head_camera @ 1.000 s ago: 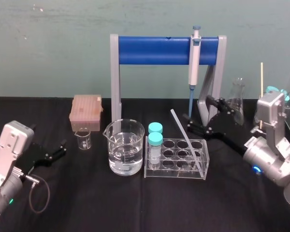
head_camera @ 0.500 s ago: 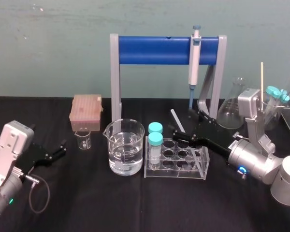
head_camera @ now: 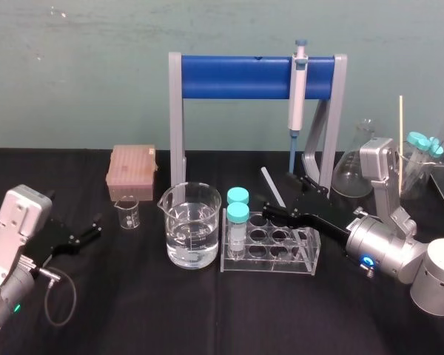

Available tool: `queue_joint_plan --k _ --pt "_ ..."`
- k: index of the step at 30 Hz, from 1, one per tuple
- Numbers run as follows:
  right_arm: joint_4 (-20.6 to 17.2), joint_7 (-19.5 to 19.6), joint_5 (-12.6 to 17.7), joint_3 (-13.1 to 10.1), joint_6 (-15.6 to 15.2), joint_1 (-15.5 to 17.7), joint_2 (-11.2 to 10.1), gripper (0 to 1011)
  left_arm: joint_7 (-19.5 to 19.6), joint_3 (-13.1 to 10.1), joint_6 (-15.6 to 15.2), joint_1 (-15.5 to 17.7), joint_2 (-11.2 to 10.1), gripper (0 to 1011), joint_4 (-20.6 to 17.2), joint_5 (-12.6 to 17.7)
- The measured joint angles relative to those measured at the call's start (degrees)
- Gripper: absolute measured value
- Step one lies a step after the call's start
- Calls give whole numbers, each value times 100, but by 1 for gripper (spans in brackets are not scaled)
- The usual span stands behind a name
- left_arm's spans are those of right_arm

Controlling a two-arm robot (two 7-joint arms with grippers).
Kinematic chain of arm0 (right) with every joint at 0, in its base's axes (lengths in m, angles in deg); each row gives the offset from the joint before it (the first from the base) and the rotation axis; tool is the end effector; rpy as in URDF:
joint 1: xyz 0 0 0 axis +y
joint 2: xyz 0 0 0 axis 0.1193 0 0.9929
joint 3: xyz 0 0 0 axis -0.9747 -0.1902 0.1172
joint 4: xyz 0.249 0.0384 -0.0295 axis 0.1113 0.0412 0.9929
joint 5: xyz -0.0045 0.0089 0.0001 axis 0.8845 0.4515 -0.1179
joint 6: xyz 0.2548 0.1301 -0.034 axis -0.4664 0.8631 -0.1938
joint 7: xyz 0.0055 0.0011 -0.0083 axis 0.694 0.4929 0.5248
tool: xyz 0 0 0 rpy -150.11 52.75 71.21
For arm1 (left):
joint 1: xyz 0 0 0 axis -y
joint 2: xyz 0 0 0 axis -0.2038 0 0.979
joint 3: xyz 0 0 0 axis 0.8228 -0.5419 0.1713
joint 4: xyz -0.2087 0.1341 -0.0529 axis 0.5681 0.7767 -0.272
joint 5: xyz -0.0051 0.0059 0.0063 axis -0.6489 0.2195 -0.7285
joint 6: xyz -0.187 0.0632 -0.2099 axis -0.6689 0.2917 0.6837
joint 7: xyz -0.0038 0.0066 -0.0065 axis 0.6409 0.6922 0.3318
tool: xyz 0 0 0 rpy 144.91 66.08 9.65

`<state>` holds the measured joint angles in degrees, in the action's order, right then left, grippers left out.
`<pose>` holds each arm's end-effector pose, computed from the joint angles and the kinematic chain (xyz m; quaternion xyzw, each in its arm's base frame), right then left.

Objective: Pick up the stirring rod with one hand, then place it down.

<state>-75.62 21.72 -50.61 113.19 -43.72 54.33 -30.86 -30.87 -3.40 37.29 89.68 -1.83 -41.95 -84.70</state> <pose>0.4130 -0.0337 -0.2582 -0.0188 0.0049 -0.3824 0.9238 0.3327 0.0672 -0.2688 0.1414 -0.1325 0.5800 0.7913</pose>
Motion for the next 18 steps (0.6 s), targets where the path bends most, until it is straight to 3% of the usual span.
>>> queue_joint_plan --k 11,18 --pt "4 -3 -8 16 -1 -1 -5 997 0 0 0 0 0 1000 0 0" --pt "4 -7 -11 20 -1 -1 -8 848 0 0 0 0 0 1000 0 0"
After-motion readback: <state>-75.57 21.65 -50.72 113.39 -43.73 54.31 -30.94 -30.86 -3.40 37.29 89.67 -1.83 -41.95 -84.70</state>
